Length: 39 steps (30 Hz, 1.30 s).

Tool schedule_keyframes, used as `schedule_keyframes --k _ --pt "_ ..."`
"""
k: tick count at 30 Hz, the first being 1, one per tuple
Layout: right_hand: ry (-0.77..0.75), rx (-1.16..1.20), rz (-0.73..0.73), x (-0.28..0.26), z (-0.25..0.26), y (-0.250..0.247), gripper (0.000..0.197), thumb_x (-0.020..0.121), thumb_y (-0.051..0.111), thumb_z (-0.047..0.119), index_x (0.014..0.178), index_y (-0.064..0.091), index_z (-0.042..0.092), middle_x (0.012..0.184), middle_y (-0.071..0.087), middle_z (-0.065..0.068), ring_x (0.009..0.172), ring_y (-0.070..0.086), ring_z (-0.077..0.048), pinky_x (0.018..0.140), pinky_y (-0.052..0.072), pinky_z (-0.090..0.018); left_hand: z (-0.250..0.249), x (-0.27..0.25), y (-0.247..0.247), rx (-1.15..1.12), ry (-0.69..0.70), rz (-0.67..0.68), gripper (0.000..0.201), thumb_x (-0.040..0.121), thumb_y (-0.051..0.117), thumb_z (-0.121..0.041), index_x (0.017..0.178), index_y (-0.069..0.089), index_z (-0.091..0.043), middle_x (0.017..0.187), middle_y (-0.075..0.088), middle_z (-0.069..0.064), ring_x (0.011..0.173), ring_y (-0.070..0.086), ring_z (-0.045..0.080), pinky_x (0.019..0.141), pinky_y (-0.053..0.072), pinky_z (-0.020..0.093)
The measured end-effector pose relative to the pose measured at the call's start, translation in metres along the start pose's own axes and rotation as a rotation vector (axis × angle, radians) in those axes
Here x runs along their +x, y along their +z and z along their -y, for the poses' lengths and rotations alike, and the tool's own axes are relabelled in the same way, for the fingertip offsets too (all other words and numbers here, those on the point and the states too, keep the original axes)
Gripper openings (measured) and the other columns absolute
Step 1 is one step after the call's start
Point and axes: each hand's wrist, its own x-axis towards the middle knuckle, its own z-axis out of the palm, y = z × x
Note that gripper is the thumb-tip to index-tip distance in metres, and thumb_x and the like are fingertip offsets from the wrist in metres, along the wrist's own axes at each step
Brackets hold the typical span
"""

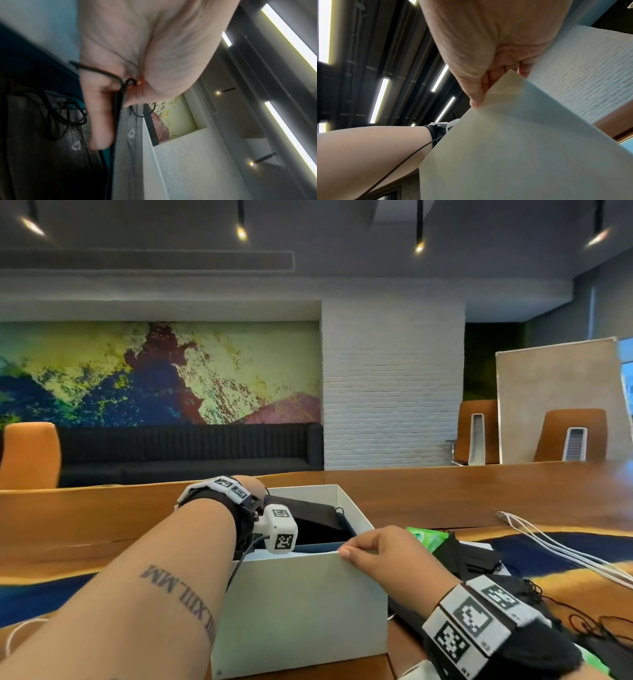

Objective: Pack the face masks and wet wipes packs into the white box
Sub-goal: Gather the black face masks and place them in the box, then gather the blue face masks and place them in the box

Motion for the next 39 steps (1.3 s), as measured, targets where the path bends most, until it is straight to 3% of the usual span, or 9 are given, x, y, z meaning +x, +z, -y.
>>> schedule_keyframes --k 3,8,11,15,19,26,30,34,39 --pt "0.0 -0.001 0.002 -0.001 0.0 0.001 0.023 0.093 0.053 0.04 0.103 0.072 0.031 0.097 0.067 0.015 0.084 0.054 0.003 0.081 0.045 -0.02 0.01 0.003 0.007 0.13 0.013 -0.095 0.041 0.102 0.039 -0.024 0.14 0.044 -0.008 0.14 0.048 0.007 0.123 0.052 0.026 0.1 0.043 0.031" --pt "0.0 0.018 -0.013 -0.001 -0.001 0.002 0.022 0.092 0.054 0.041 0.101 0.072 0.032 0.094 0.065 0.018 0.087 0.055 0.002 0.082 0.045 -0.021 0.001 -0.002 0.008 -0.015 0.037 -0.024 0.04 0.091 0.053 -0.021 0.128 0.057 -0.007 0.125 0.06 0.008 0.081 0.055 0.013 0.06 0.048 0.019" --pt "-0.001 0.019 -0.016 -0.001 -0.001 0.002 0.022 0.092 0.054 0.041 0.101 0.072 0.032 0.096 0.066 0.017 0.09 0.056 0.001 0.082 0.044 -0.02 0.001 -0.005 0.006 0.027 0.032 -0.008 0.037 0.089 0.055 -0.023 0.124 0.06 -0.012 0.122 0.061 0.008 0.088 0.053 0.016 0.059 0.048 0.02" --pt "-0.005 0.017 -0.013 -0.001 -0.001 0.003 0.022 0.092 0.054 0.041 0.102 0.072 0.031 0.095 0.065 0.016 0.089 0.055 0.001 0.081 0.042 -0.019 0.012 0.037 0.013 0.264 -0.053 0.048 0.021 0.081 0.059 -0.039 0.081 0.06 -0.018 0.079 0.063 -0.002 0.078 0.064 0.023 0.081 0.054 0.038" --pt "0.003 0.032 -0.008 0.0 -0.002 0.003 0.022 0.093 0.054 0.04 0.102 0.072 0.031 0.098 0.066 0.015 0.09 0.055 0.001 0.082 0.042 -0.02 0.002 0.008 0.008 0.202 -0.03 0.047 0.03 0.085 0.057 -0.035 0.104 0.065 -0.014 0.096 0.065 0.0 0.085 0.063 0.021 0.08 0.054 0.033" --pt "0.013 0.045 -0.006 0.001 -0.003 0.003 0.022 0.093 0.054 0.04 0.102 0.072 0.03 0.102 0.068 0.012 0.095 0.057 -0.003 0.084 0.045 -0.022 -0.017 -0.021 -0.008 -0.411 -0.085 0.024 0.046 0.098 0.049 -0.023 0.137 0.041 0.0 0.136 0.049 0.018 0.12 0.052 0.031 0.104 0.042 0.04" --pt "0.017 0.051 -0.01 0.0 -0.001 0.003 0.022 0.092 0.054 0.039 0.101 0.072 0.029 0.1 0.068 0.011 0.096 0.058 -0.005 0.085 0.046 -0.023 -0.006 -0.023 -0.032 -0.666 -0.06 -0.004 0.055 0.09 0.06 -0.027 0.138 0.044 -0.006 0.134 0.051 0.016 0.089 0.058 0.027 0.092 0.048 0.04" --pt "0.01 0.023 -0.016 0.0 0.002 0.001 0.022 0.093 0.055 0.036 0.101 0.073 0.026 0.096 0.067 0.01 0.095 0.059 -0.007 0.083 0.044 -0.023 0.005 -0.051 -0.058 -0.842 -0.046 0.092 0.059 0.1 0.045 -0.03 0.15 0.023 -0.01 0.143 0.04 0.017 0.103 0.058 0.031 0.08 0.049 0.039" --pt "0.029 -0.011 -0.001 -0.003 0.011 -0.003 0.023 0.093 0.057 0.034 0.102 0.073 0.021 0.099 0.069 0.003 0.097 0.061 -0.012 0.082 0.044 -0.023 0.038 -0.105 -0.063 -1.036 -0.031 0.127 0.052 0.099 0.045 -0.036 0.144 0.031 -0.016 0.113 0.053 0.015 0.103 0.057 0.031 0.066 0.049 0.047"
